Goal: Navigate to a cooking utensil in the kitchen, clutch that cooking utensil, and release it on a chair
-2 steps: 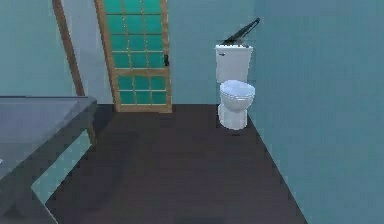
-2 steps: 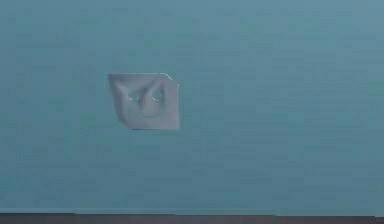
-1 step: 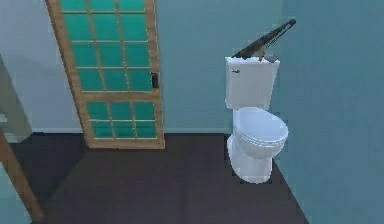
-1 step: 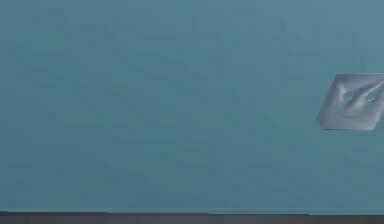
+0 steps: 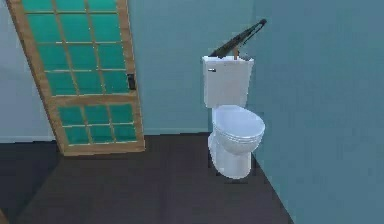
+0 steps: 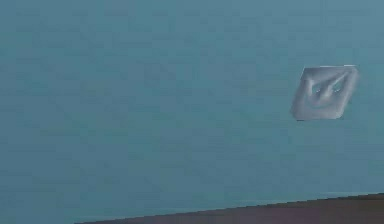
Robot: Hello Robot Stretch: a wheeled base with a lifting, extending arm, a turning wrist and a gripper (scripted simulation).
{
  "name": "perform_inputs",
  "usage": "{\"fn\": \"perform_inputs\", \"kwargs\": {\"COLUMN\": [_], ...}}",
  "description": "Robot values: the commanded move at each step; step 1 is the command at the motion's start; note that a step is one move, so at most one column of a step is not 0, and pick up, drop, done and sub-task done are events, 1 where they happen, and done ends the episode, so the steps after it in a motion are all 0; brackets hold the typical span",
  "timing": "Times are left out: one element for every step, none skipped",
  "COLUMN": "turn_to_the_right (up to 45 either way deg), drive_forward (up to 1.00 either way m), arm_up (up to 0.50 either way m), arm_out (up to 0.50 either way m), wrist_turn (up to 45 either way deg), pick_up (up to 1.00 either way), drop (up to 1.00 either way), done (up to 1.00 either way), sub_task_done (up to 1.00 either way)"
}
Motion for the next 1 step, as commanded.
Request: {"fn": "perform_inputs", "kwargs": {"turn_to_the_right": [0.0], "drive_forward": [0.35], "arm_up": [0.0], "arm_out": [0.0], "wrist_turn": [0.0], "pick_up": [0.0], "drop": [0.0], "done": [0.0], "sub_task_done": [0.0]}}
